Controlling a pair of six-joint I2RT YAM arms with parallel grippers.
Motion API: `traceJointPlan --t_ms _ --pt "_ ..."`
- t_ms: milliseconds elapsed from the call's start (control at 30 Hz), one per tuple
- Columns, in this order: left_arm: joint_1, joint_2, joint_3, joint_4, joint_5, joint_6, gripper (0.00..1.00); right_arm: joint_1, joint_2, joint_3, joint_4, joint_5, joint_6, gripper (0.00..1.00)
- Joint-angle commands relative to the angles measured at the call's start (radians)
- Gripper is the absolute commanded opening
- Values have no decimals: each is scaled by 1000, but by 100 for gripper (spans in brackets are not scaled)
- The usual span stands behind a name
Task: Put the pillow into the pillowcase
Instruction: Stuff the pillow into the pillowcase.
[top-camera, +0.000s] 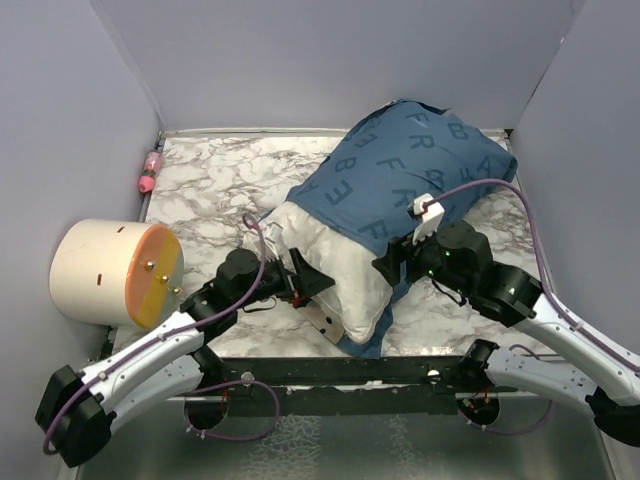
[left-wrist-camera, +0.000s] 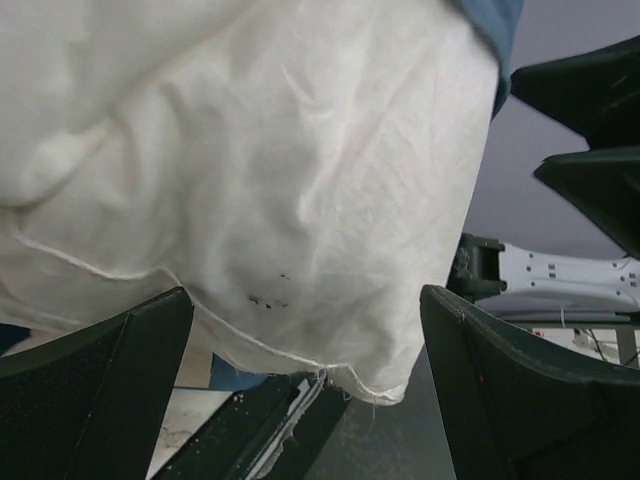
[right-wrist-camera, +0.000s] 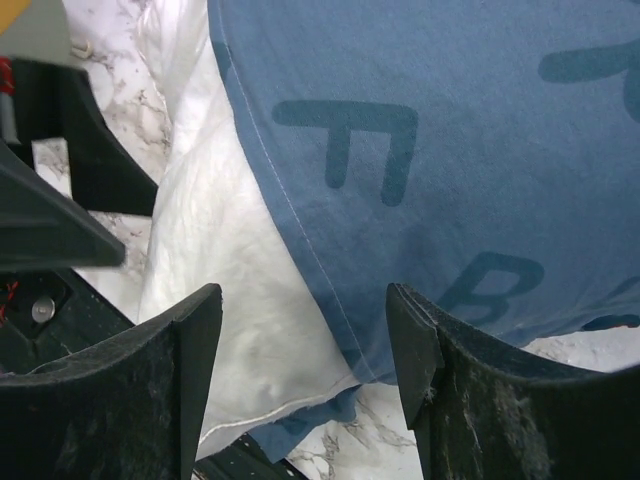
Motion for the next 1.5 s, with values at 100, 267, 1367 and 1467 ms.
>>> traceJointPlan --t_ms 100,267,1367,1467 --pt "-210 118 -6 140 -194 -62 99 0 -76 -10 -35 60 24 66" --pt "-273 228 -18 259 -264 -102 99 0 -57 -71 -54 98 63 66" --pt "-109 528 201 454 -263 409 0 0 -130 -252 223 293 5 66" --pt "-110 533 200 461 -255 416 0 0 -52 -252 256 350 17 77"
